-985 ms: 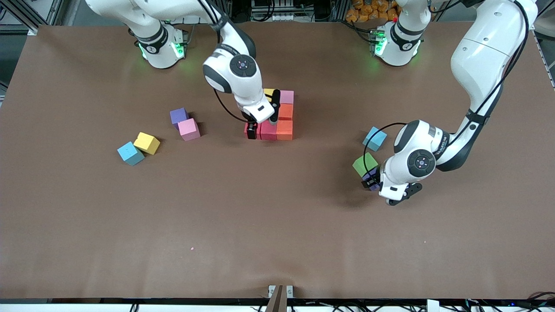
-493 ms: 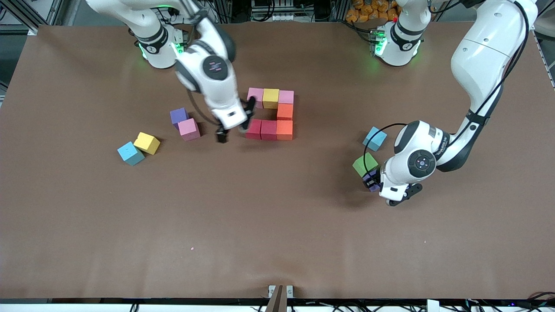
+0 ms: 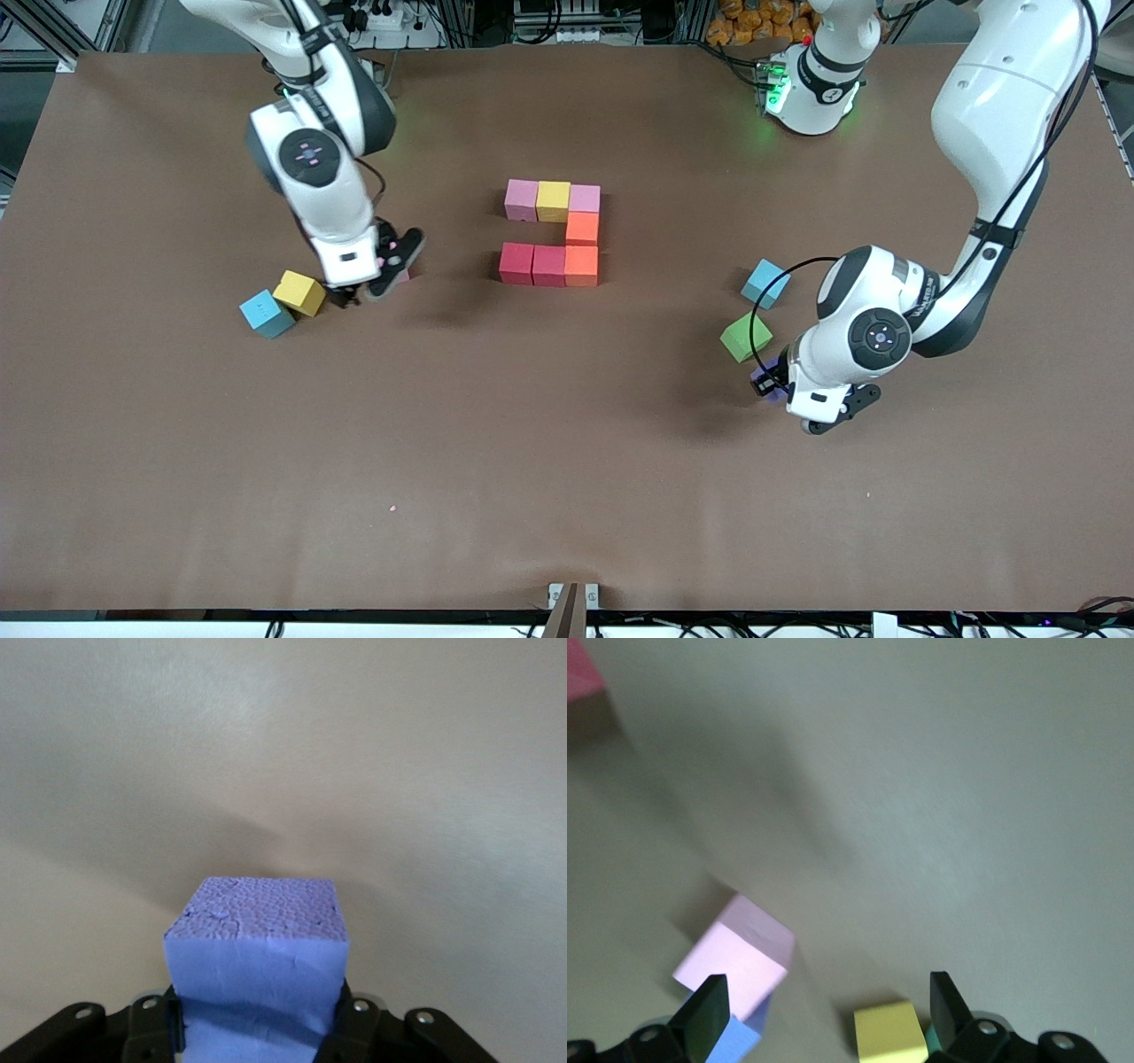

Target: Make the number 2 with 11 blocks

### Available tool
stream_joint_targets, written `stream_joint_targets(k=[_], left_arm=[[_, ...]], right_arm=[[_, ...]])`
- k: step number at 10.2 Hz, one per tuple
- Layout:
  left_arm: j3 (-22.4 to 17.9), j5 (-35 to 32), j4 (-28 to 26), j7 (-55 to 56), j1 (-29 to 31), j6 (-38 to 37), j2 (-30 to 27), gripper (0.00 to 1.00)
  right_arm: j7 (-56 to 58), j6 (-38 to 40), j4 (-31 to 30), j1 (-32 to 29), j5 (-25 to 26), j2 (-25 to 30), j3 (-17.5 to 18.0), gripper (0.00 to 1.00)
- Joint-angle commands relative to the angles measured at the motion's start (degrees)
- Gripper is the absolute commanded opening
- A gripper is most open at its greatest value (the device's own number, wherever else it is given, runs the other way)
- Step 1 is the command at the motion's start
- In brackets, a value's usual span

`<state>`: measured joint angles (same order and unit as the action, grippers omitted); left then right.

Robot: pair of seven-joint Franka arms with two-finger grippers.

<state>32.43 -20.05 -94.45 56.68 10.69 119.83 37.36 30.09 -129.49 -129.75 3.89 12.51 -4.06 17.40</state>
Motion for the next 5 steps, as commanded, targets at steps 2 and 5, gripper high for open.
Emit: stream_joint_targets(k=[2,5], left_arm=[[1.0,-0.3,0.2,7.3,-6.1,-3.5,-4.4,0.35],[3.7,-0.4,0.7,20.4,-10.6,-3.5,-4.4,0.35]], right_arm=[[23.7,-4.8,-4.6,-12.6,-0.6,2.5,0.7,1.0],[49.5,-8.4,-5.9,-23.5,-0.6,1.9,0.5,1.0]])
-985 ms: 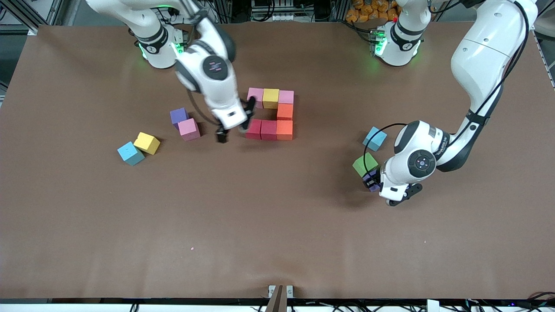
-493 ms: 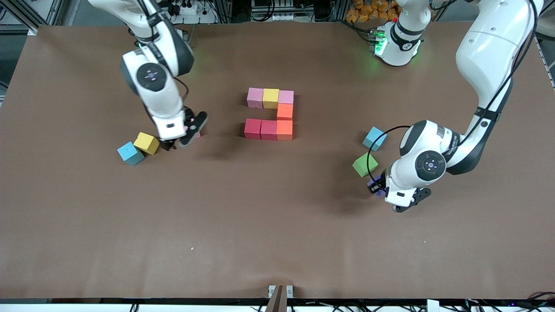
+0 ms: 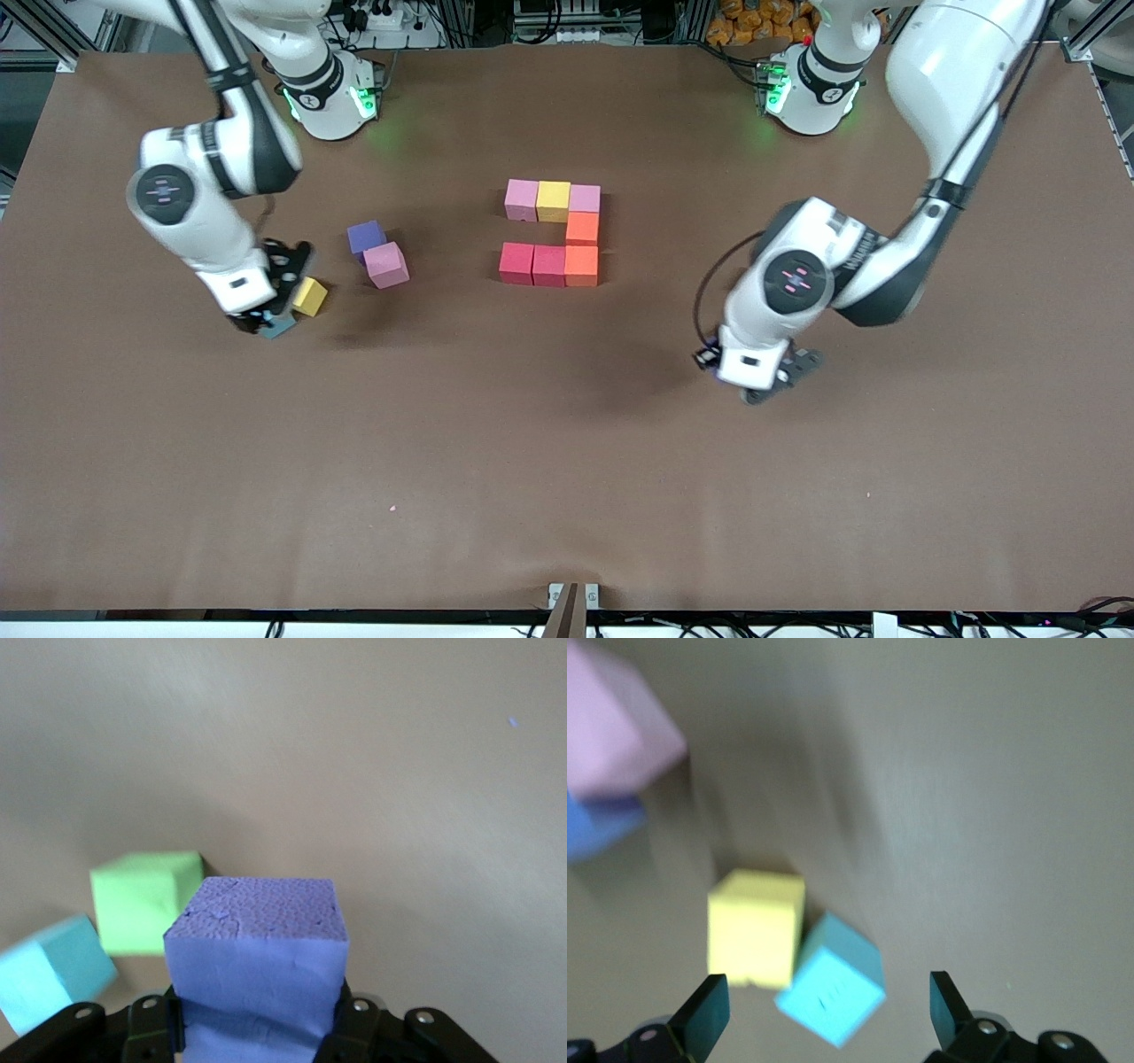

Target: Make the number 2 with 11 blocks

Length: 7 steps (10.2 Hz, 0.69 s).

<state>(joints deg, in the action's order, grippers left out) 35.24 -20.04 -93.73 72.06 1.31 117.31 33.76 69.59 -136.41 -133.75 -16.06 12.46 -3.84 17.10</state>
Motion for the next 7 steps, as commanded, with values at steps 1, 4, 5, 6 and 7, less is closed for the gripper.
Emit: stream_joint_targets(k=[1,4,5,6,7], left_arm=[[1.5,-0.4,0.0,9.6,-3.0,-0.9,-0.7,0.35],[1.8,-0.4,0.8,24.9,-10.7,-0.9,0.1,0.35],[1.8,-0.3,0.9,29.5,-13.0,-0.8,0.3,0.35],[1.8,-0.3,1.1,34.1,-15.4,-0.3,1.0,0.35],[1.8,-0.3,2.2,38.8,-17.8,-0.2,1.7,0.35]], right_arm=[[14.2,-1.6,-1.9,-5.4,-0.6,1.3,0.9,1.0],[22.7,-1.5,-1.5,-6.3,-0.7,0.1,1.0,1.0],[23.5,-1.1,-1.1,-5.4,-0.7,0.1,1.2,1.0],[23.7,-0.7,-0.6,-4.7,-0.7,0.1,1.2,1.0],[23.6,-0.3,0.3,-4.4,-0.7,0.1,1.3,1.0]])
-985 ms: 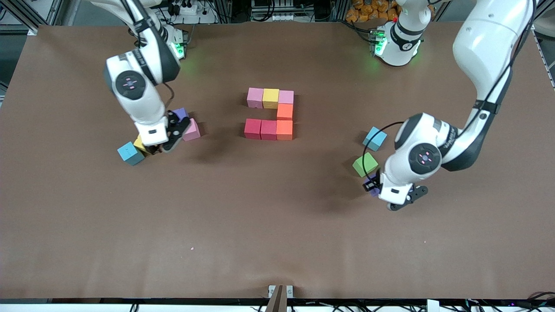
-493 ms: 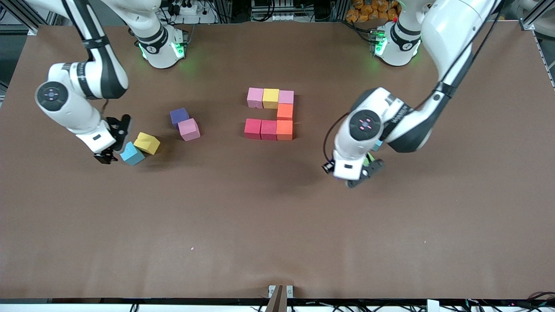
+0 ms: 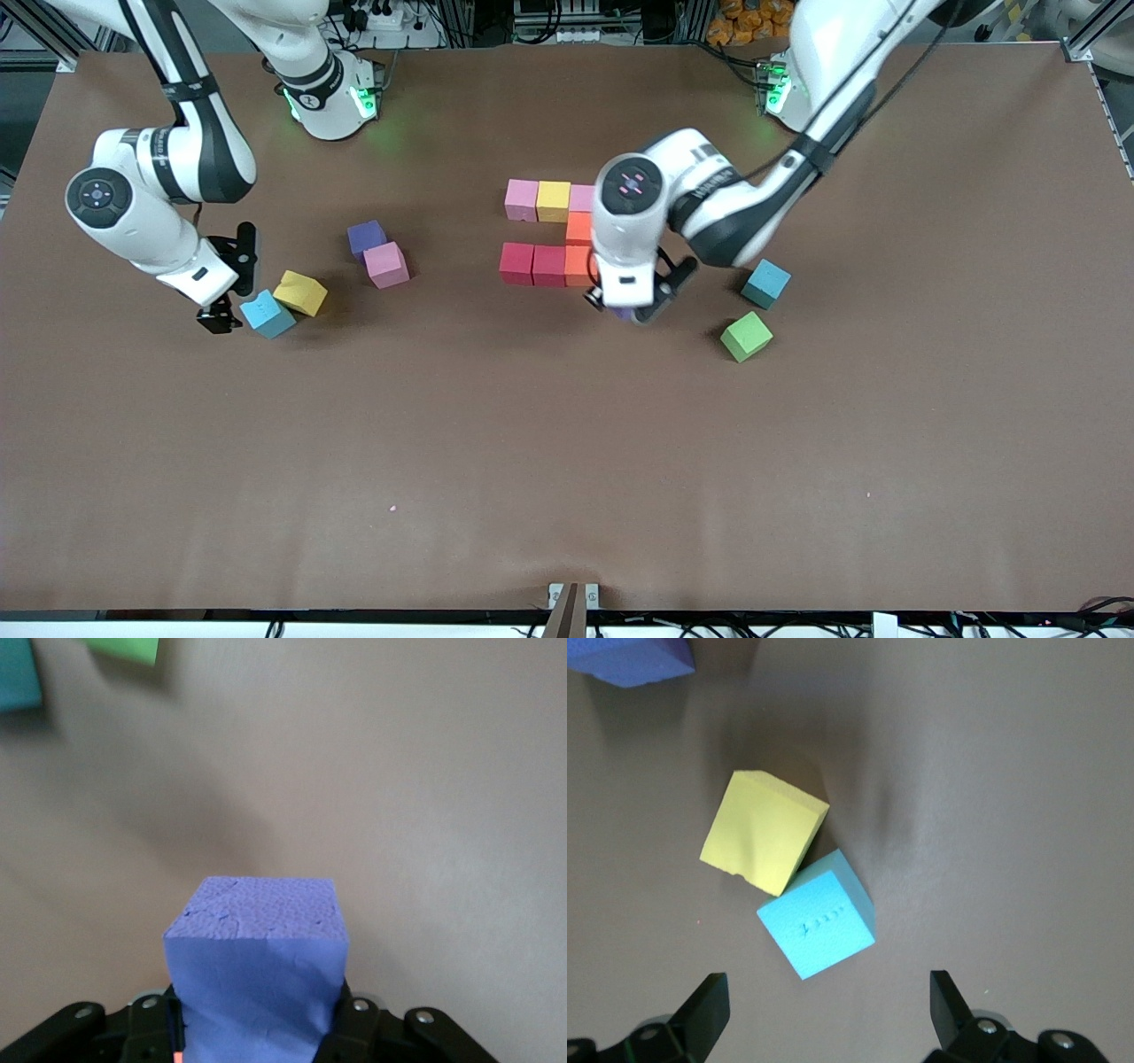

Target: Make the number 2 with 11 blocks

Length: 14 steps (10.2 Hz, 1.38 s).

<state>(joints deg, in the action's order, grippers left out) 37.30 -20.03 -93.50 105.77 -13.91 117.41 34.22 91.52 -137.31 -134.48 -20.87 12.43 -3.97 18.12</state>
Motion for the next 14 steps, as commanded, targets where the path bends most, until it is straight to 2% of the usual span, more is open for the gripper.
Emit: stream_joint_targets(k=[1,2,4,6,8,10,12,14], left_arm=[[-0.3,-0.3,2.4,8.5,-4.1,-0.3,1.3,0.35],[-0.3,-0.3,2.4,10.2,-4.6,-0.1,1.3,0.35],[-0.3,-0.9,2.8,7.6,-5.9,0.8,1.3,0.36],[-0.4,-0.8,5.7,-7.0,-6.3,1.1,1.6,0.33],[-0.5,-0.8,9.6,-17.2,-6.7,1.1,4.1,0.32],[-0.8,-0.8,11.0,-29.9,-7.3,1.1,5.4,0.31],[-2.7,-0.9,11.3,-39.9,-8.5,1.1,6.1,0.27],[-5.6,-0.7,15.0,-45.9,-11.6,1.0,8.6,0.24]], right_arm=[[1.6,1.4,2.1,0.9,-0.7,0.4,0.2,1.0],[2.0,1.6,1.7,0.7,-1.4,0.1,0.0,1.0],[10.6,-0.2,1.3,-1.7,-4.3,-4.3,0.0,1.0],[20.1,-3.0,1.5,-2.3,-4.7,-6.5,0.0,1.0],[21.6,-3.7,1.5,-2.0,-4.7,-7.3,-0.2,1.0],[21.7,-5.4,1.2,-1.8,-4.4,-8.7,-0.5,1.0],[23.6,-5.2,0.9,-2.0,-4.2,-9.0,-0.5,1.0],[30.6,-6.3,0.9,-2.2,-4.2,-10.8,-1.2,1.0]])
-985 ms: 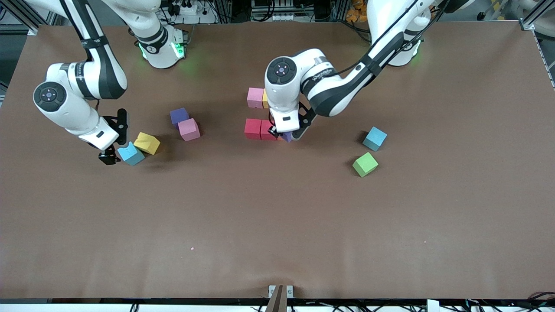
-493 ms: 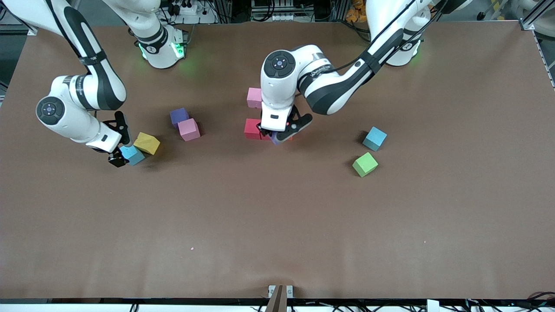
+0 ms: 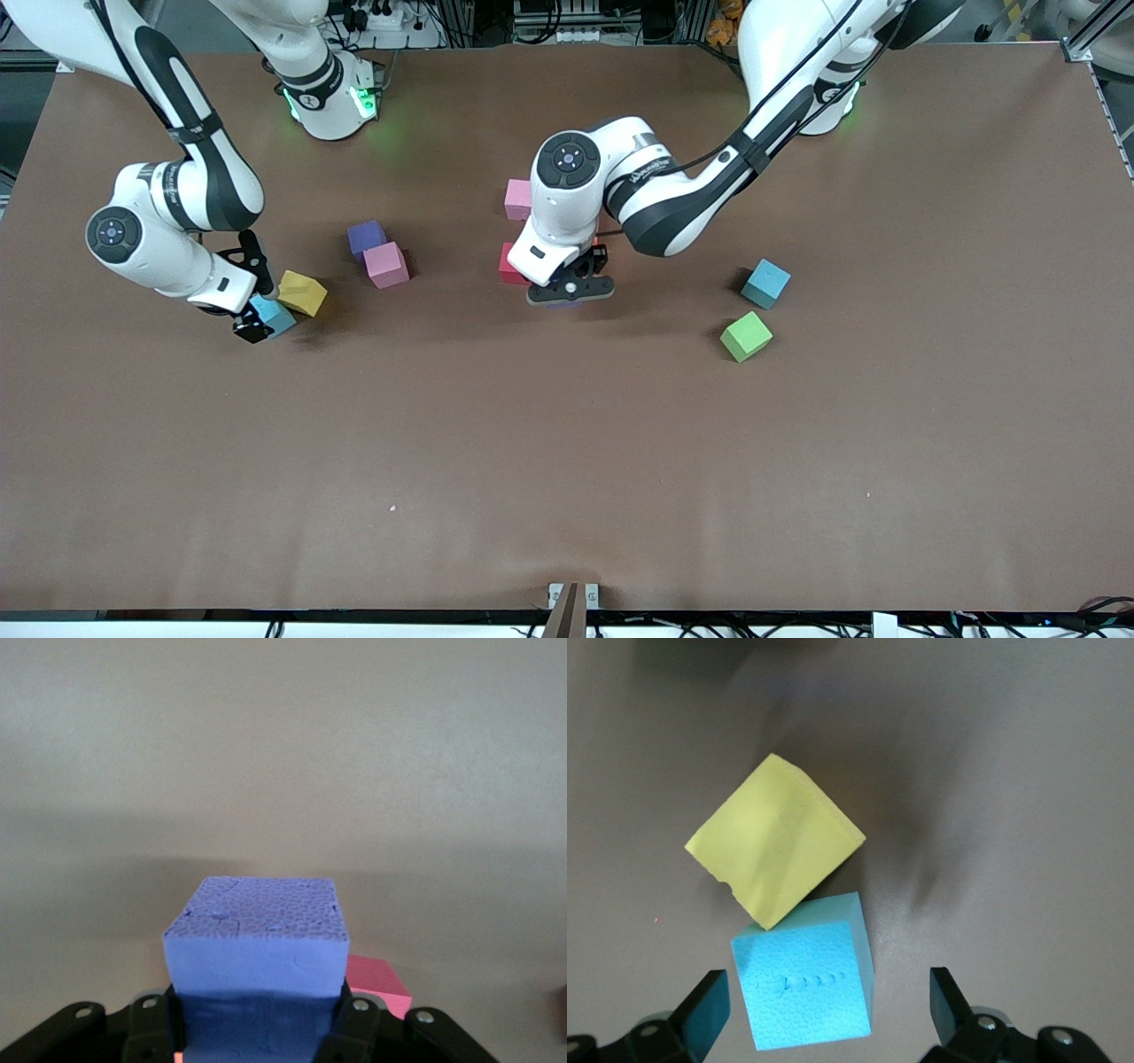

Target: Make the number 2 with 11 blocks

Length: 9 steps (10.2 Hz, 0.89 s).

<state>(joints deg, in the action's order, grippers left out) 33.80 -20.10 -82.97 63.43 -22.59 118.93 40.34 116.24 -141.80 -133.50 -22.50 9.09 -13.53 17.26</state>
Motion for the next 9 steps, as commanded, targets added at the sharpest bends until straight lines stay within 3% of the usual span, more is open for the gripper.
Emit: stream_joint_targets(k=[1,3,9], left_arm=[[-3.5,-0.6,7.0,-4.7,-5.0,-0.5,4.3,0.24],[-7.1,-0.2,11.4,-6.2,-9.5,-0.5,7.3,0.24],[-7.3,-0.2,20.4,-9.0,-12.2,-0.4,15.3,0.21]], right_arm=[[6.3,-2.3,-0.1,-0.8,-0.8,-1.8,-0.5,1.0],[6.5,-2.4,-0.1,-0.9,-0.8,-1.9,-0.7,1.0],[9.5,-5.4,-0.8,-0.9,-0.7,-3.4,-2.6,1.0]])
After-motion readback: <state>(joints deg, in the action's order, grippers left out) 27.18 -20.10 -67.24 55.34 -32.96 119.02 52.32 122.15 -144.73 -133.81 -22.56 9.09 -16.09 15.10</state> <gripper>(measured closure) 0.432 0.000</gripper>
